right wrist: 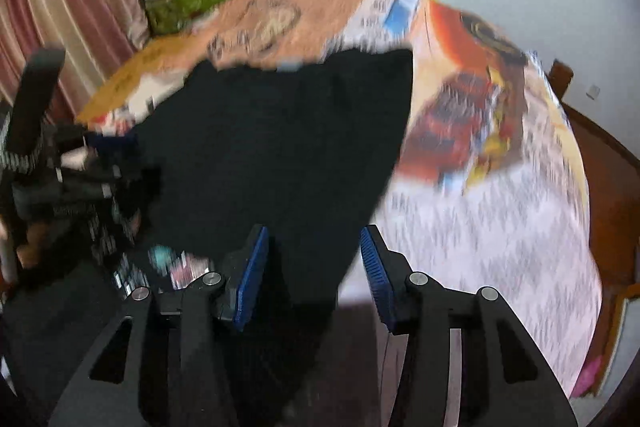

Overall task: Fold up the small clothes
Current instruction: 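Grasp the shirt edge with the left tool and fold it over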

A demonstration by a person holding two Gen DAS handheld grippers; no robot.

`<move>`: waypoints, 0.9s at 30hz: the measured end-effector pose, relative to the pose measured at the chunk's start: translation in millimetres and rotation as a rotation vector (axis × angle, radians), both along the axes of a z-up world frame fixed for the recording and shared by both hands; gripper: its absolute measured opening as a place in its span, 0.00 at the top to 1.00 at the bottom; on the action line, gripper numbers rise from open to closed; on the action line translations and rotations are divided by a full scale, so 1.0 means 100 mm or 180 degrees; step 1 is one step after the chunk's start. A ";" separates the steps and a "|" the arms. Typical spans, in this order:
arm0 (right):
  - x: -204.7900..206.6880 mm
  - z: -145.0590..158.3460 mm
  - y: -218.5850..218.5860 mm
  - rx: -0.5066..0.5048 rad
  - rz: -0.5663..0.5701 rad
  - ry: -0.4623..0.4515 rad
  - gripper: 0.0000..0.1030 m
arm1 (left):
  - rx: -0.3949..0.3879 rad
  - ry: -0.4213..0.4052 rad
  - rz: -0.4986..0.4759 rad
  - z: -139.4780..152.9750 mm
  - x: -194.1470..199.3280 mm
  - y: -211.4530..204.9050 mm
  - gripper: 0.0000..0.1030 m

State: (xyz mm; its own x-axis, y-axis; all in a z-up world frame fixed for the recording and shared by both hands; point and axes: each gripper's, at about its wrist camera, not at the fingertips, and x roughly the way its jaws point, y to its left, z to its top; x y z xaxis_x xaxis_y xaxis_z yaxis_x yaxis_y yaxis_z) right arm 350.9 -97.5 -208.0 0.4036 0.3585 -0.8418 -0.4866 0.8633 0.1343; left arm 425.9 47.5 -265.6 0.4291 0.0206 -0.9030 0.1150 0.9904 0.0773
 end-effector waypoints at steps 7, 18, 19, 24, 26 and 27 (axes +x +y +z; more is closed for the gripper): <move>-0.37 0.07 -0.27 -0.0131 -0.0105 -0.0025 0.56 | 0.0125 0.0026 0.0312 0.12 -0.35 0.46 0.39; -0.97 0.49 -0.41 0.0181 -0.0282 -0.0272 0.47 | -0.0054 -0.0046 0.0818 0.39 -1.25 1.26 0.37; -1.02 0.49 -0.39 0.0208 -0.0283 -0.0255 0.47 | -0.0096 -0.0027 0.0838 0.37 -1.37 1.31 0.36; -1.23 0.31 -0.29 0.0359 -0.0294 -0.0041 0.46 | -0.0162 0.0120 0.0823 0.21 -1.70 1.33 0.32; -1.30 0.22 -0.27 0.0433 -0.0303 0.0062 0.46 | -0.0198 0.0207 0.0841 0.12 -1.77 1.32 0.31; -1.31 0.15 -0.25 0.0467 -0.0329 0.0144 0.46 | -0.0244 0.0263 0.0861 0.07 -1.80 1.33 0.31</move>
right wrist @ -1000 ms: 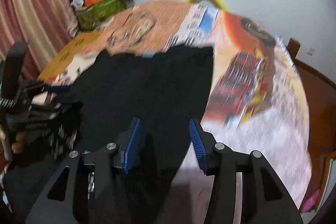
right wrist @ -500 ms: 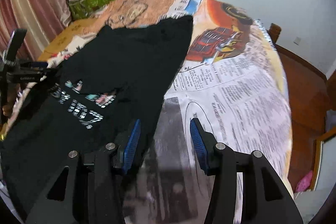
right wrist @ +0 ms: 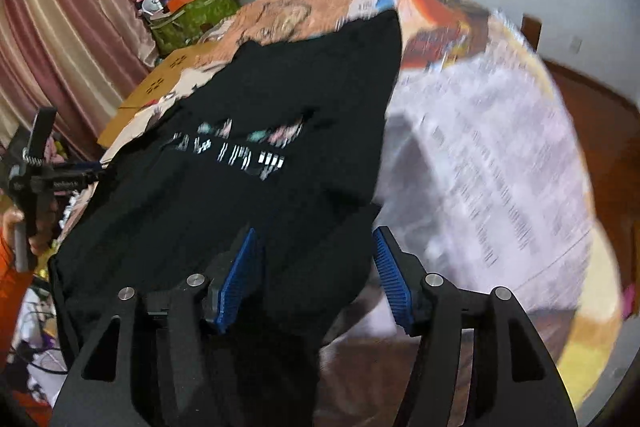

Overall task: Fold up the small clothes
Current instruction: 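Grasp the shirt edge with the left tool and fold it over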

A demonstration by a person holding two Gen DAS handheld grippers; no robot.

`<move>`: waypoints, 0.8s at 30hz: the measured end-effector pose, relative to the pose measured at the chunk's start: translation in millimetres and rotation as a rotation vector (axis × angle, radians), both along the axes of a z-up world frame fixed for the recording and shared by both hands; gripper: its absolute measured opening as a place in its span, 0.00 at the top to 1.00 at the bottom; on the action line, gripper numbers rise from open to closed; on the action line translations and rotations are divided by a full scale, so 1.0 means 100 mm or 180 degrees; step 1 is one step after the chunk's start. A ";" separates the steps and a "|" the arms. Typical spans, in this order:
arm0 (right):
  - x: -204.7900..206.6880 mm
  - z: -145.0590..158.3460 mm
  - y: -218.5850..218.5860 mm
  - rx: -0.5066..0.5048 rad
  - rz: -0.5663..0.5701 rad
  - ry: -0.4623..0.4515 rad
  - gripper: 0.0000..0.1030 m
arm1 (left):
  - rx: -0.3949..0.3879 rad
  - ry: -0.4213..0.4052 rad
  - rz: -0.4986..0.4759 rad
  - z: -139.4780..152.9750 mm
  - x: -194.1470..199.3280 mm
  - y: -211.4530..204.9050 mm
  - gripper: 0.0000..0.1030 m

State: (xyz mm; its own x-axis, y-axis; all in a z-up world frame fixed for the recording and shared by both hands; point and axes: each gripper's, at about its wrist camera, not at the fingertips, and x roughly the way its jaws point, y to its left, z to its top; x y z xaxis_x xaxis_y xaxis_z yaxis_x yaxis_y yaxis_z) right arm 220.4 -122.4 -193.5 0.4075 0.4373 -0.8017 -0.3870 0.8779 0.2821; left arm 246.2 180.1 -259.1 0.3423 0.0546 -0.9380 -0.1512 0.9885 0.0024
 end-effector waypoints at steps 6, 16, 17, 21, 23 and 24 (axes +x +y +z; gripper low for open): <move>-0.03 -0.18 0.00 0.0192 -0.0080 0.0166 0.47 | -0.0466 -0.0055 0.0197 -0.11 -0.15 0.09 0.45; 0.02 -0.06 0.01 0.0071 0.0107 -0.0085 0.94 | -0.0015 -0.0335 0.0137 0.14 -0.01 -0.04 0.97; 0.04 -0.02 -0.01 0.0011 0.0121 -0.0133 0.94 | 0.0005 -0.0355 0.0164 0.16 0.03 0.00 0.97; 0.19 0.09 -0.14 -0.0014 0.0033 -0.0241 0.93 | -0.0013 -0.0410 0.0237 0.24 0.23 0.12 0.97; 0.26 0.13 -0.19 -0.0034 -0.0078 -0.0283 0.93 | 0.0019 -0.0399 0.0201 0.24 0.33 0.09 0.97; 0.28 0.14 -0.20 -0.0051 -0.0108 -0.0294 0.93 | 0.0065 -0.0378 0.0173 0.23 0.37 0.06 0.96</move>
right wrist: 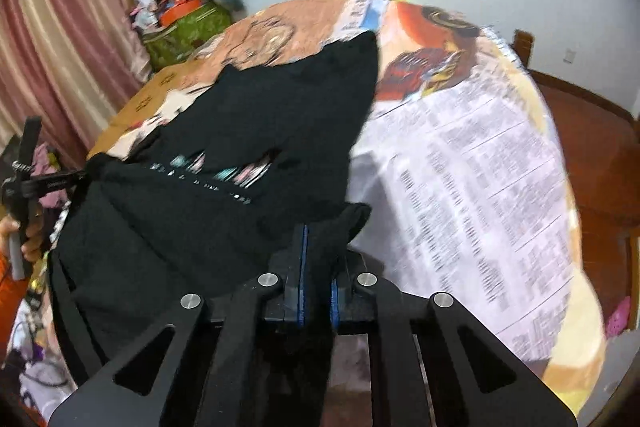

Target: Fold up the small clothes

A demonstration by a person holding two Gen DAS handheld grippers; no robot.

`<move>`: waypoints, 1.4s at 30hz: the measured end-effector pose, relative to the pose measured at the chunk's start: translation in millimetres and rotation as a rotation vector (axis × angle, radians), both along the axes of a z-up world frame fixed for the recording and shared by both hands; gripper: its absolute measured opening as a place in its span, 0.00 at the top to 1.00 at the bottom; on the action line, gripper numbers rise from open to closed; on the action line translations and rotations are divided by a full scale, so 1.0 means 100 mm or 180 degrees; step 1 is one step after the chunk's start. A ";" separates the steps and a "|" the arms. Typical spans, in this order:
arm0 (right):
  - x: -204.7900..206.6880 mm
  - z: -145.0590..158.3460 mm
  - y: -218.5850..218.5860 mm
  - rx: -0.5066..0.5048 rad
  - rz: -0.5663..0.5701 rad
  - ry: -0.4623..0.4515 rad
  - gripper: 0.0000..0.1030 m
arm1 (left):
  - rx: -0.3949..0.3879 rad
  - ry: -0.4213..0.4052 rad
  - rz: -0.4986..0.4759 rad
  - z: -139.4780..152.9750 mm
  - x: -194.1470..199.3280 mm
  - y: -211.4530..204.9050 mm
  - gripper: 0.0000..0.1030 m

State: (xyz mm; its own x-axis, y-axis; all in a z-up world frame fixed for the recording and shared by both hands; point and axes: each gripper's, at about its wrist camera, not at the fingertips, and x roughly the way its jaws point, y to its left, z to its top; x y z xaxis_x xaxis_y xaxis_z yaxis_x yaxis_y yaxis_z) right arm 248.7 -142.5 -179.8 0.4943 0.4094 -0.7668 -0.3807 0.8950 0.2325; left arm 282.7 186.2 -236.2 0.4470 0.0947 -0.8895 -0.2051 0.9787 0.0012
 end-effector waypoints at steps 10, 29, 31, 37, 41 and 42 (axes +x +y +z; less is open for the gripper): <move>-0.19 0.06 -0.21 0.0024 -0.0159 0.0116 0.56 | -0.0047 0.0080 -0.0225 0.06 -0.31 -0.23 0.45; -0.78 -0.42 -0.14 0.0011 0.0106 0.0588 0.65 | -0.0759 0.0204 -0.0565 -0.04 -0.92 -0.70 0.59; -0.79 -0.42 -0.11 0.0079 0.0191 0.0575 0.83 | -0.0813 0.0175 -0.0618 -0.02 -0.91 -0.75 0.78; -0.84 -0.35 0.04 0.0226 0.0340 0.0508 0.95 | -0.0646 0.0057 -0.0530 0.05 -0.88 -0.75 0.92; -0.87 -0.10 0.08 0.0335 0.0382 0.0263 0.96 | -0.0549 -0.0100 -0.0388 0.23 -0.86 -0.60 0.93; -0.86 0.01 0.07 0.0397 0.0378 0.0188 0.96 | -0.0548 -0.0147 -0.0367 0.29 -0.86 -0.57 0.93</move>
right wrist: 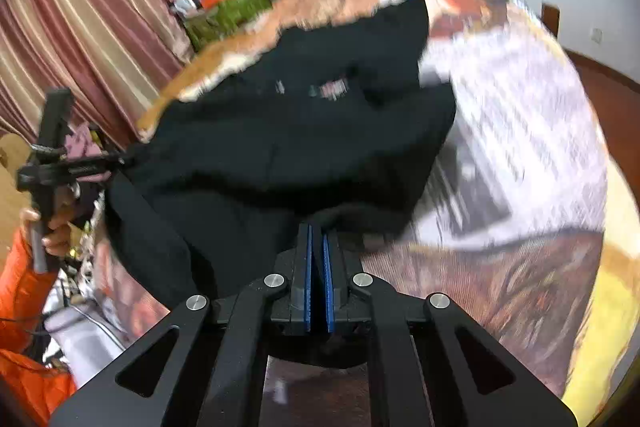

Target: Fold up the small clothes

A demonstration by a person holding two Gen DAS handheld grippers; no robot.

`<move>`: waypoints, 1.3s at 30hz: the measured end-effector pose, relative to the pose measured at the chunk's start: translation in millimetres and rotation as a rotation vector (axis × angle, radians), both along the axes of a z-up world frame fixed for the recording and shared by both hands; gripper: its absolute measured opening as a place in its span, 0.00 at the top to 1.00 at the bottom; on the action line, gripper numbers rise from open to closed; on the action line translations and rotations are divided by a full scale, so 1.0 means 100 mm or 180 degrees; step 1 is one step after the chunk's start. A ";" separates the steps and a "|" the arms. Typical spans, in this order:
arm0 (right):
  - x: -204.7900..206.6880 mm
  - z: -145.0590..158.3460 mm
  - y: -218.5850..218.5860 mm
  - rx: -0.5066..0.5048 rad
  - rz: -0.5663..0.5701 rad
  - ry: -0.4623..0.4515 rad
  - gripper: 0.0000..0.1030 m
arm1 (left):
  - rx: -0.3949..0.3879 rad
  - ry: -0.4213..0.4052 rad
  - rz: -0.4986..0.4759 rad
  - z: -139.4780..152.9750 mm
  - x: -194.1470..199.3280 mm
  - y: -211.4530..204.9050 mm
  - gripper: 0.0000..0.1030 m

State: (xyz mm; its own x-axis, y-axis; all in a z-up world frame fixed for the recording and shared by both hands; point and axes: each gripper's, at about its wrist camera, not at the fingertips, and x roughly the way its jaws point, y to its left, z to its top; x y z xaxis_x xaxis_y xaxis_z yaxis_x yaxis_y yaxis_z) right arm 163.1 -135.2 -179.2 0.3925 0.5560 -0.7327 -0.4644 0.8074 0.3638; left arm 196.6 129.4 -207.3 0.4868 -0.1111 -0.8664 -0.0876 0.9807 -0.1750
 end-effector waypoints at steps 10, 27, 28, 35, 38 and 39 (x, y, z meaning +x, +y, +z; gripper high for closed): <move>0.10 0.78 0.04 0.0293 -0.0003 -0.0654 0.96 | 0.0144 -0.0426 0.0042 0.62 0.13 0.09 0.93; 1.20 1.05 0.27 0.0108 -0.0239 -0.0943 0.96 | 0.0326 -0.0283 0.0087 0.71 1.47 0.13 0.93; 1.31 1.02 0.29 0.0088 -0.0258 -0.0917 0.96 | 0.0326 -0.0253 0.0093 0.67 1.53 0.15 0.93; 2.01 0.57 0.34 0.0015 -0.0394 -0.0596 0.96 | 0.0380 0.0059 0.0117 0.11 2.22 0.23 0.92; 2.26 0.27 0.37 -0.0064 -0.0430 -0.0394 0.96 | 0.0351 0.0201 0.0161 -0.18 2.44 0.30 0.89; 2.34 0.15 0.38 -0.0100 -0.0436 -0.0327 0.96 | 0.0359 0.0231 0.0174 -0.24 2.48 0.32 0.87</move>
